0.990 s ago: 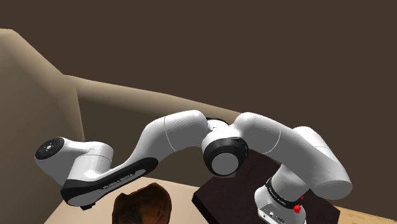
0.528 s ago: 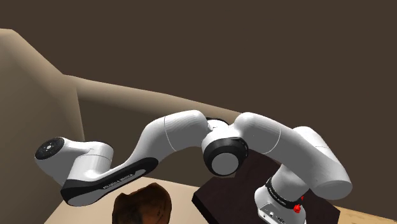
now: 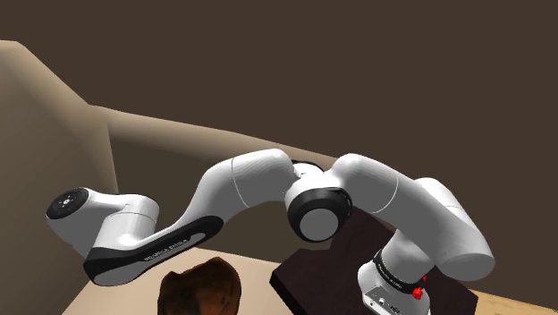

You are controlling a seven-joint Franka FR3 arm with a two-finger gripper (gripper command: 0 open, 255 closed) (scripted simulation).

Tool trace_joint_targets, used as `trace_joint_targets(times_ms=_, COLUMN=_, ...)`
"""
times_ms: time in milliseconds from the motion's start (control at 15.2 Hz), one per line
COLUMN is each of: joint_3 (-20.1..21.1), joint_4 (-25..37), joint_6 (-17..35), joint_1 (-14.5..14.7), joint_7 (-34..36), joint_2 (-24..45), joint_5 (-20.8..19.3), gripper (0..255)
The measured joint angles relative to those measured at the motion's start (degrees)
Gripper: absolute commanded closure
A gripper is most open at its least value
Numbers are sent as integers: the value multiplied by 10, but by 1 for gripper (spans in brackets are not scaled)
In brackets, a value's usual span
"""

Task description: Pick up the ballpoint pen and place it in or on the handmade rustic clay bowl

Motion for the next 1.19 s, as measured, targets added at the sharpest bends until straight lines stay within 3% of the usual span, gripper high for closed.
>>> trace_joint_targets(times_ms=1188, joint_3=14, joint_4=-26, joint_6=-65, joint_1=-8, joint_7=-6, joint_2=-90, joint_5=11, gripper=255)
